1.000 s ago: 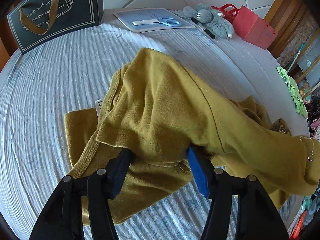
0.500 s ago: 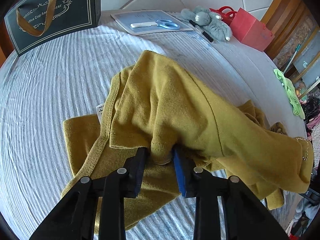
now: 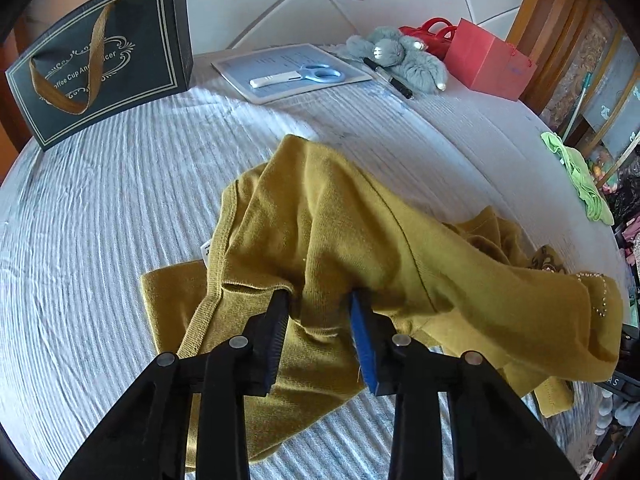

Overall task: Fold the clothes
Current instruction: 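Lift the T-shirt with both grippers and shake it out in the air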

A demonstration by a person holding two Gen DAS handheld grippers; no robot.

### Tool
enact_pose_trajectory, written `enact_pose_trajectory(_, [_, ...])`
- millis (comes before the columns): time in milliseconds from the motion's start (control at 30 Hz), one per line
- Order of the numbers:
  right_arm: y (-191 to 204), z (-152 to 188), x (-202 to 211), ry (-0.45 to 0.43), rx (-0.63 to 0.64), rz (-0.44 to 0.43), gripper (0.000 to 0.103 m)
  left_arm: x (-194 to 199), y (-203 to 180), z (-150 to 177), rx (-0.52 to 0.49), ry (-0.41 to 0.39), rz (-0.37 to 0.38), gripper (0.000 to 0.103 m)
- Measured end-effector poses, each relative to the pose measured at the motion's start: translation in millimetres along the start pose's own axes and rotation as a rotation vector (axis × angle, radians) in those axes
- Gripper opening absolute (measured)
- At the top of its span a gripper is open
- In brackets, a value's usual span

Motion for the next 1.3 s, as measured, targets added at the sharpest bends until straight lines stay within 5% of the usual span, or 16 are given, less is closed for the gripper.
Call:
enact_pose_trajectory(167, [3,0,-2,-0.002,0.022,0.027,0.033,-12,-6,-7,-0.025,0.002,-0.009,0.03])
enact_pose_trajectory(267, [6,-1,0,-0.004,0.037,0.036,0.034,-14,-9,-7,-0.024,-0.002,-0.031,0.014])
enact_pose_trajectory(300, [7,-1,1,-0.003,0.039,0.036,0.029,-10,-9,-6,-0.018,-0.005,-0.034,0.012])
enact_pose_trajectory(333, [8,-1,2,-0.005,0.044,0.037,0.006,-4,-9,-6,-0.01,-0.014,-0.025,0.011])
enact_pose_trajectory(800, [30,-25,179,-0.447,0.196,0.232,0.003,204,2,-4,0.035,-0.327,0.031,0.01])
enact_pose_trajectory(1100, [25,-15,202,-0.451,0.203,0.228,0.003,205,-1,28,0.035,-0.186,0.077,0.012])
enact_pose_trajectory(1300, [24,-2,181,-0.393,0.205,0.184,0.003,182,-12,58,-0.049,-0.105,0.012,0.016])
Point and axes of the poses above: each gripper's, at about its wrist camera, not at the fingertips, and x roughly against the way its jaws point, y to its left, z to its underside, the point moved 2 cm from there along -x, roughly the way its jaws point, and after that the axes turned 9 degrees about x, right-handed, at the moved point
